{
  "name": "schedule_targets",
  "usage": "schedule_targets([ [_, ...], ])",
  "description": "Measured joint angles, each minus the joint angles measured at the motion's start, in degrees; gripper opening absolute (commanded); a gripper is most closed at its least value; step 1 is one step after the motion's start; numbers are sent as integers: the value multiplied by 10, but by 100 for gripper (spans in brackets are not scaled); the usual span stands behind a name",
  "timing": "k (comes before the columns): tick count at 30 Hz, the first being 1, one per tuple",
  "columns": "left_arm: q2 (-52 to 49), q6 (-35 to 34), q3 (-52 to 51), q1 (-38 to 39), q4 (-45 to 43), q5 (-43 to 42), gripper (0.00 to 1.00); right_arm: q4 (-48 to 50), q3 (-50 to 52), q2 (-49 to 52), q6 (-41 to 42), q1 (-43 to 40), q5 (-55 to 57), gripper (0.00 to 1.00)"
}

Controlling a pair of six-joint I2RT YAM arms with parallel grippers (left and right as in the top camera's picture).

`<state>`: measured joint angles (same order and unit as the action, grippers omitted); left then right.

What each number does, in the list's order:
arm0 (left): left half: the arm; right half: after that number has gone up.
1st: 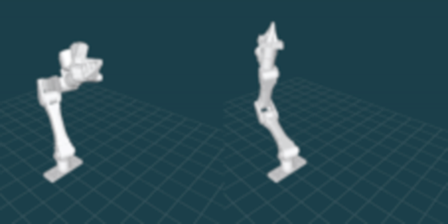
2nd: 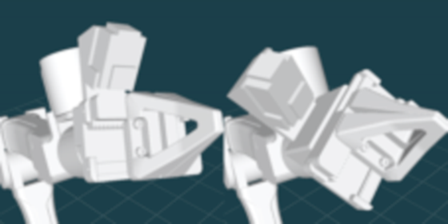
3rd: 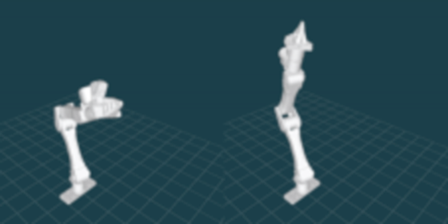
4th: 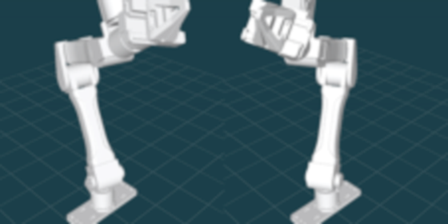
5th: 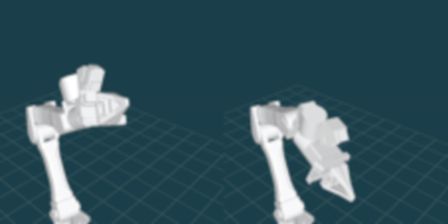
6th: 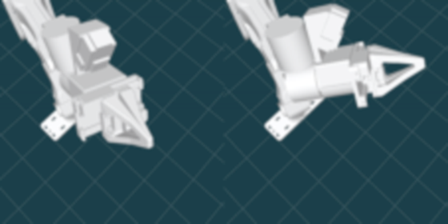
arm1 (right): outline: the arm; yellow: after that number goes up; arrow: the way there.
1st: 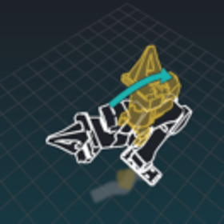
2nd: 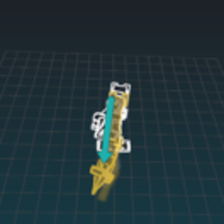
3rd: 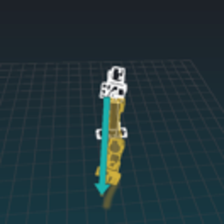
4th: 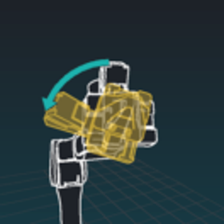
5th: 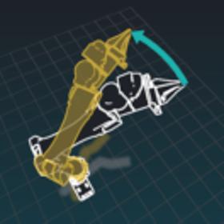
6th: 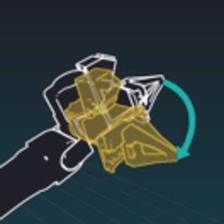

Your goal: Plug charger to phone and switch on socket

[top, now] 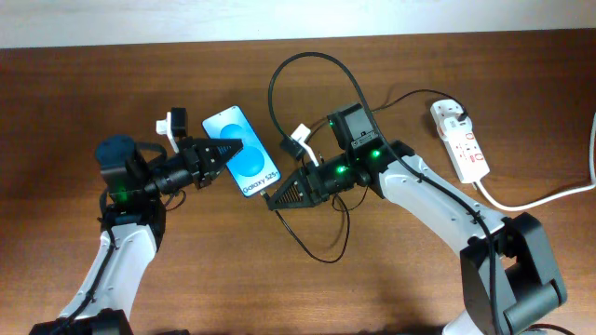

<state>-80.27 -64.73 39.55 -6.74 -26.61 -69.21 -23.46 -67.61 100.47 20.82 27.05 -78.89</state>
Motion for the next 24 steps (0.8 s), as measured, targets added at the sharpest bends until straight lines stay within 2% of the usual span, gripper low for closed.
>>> schedule_targets([
  [24,0,0,0,0,0,-2,0,-16,0,0,0,-7,0,4],
])
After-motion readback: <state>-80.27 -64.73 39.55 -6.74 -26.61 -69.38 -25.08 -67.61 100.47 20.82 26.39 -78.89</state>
